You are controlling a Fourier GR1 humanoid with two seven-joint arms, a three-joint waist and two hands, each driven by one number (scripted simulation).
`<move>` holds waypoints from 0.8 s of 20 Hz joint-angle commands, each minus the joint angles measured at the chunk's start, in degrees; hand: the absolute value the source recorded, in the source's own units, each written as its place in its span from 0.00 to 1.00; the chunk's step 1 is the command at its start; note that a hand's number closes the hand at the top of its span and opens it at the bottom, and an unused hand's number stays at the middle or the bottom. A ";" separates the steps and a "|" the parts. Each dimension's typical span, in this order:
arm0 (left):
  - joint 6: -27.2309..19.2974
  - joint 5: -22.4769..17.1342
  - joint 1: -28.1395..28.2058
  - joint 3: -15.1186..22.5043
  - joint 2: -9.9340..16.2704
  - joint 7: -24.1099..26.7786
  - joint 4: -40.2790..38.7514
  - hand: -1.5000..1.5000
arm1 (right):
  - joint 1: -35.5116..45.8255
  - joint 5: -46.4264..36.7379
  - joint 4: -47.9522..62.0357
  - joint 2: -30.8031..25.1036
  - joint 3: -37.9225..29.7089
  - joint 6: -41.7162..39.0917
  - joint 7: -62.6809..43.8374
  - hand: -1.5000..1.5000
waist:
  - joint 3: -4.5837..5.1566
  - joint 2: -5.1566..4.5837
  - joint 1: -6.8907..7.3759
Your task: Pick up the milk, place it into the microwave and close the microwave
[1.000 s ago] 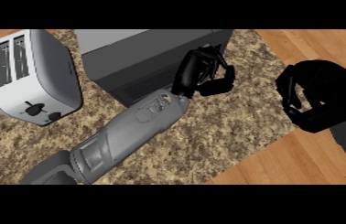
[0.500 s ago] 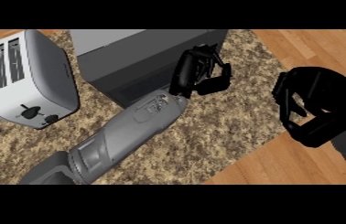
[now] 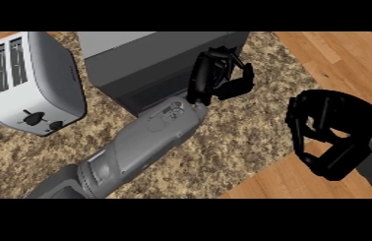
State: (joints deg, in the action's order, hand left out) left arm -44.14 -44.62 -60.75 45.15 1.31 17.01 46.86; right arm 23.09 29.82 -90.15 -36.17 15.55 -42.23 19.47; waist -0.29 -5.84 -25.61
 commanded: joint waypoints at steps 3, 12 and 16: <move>2.61 -10.91 2.76 -11.01 -1.31 -1.78 -0.23 1.00 | -3.70 1.59 -2.35 0.70 3.98 -3.39 -0.10 1.00 | 0.85 -1.54 2.09; 12.02 -17.83 7.11 -11.51 -1.07 0.23 -2.54 1.00 | -9.61 2.45 -8.27 2.56 5.38 0.61 -0.73 1.00 | 0.67 -0.23 5.12; 16.58 -19.68 7.67 -10.48 -0.07 1.13 -3.53 1.00 | -11.43 1.94 -10.90 3.74 6.83 1.99 -1.16 1.00 | 0.72 -0.30 6.47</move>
State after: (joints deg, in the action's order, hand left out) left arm -28.06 -60.29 -58.04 41.18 -0.10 16.96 49.95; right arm 13.67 31.88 -98.78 -33.36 21.39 -41.02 17.91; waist -0.13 -5.65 -21.06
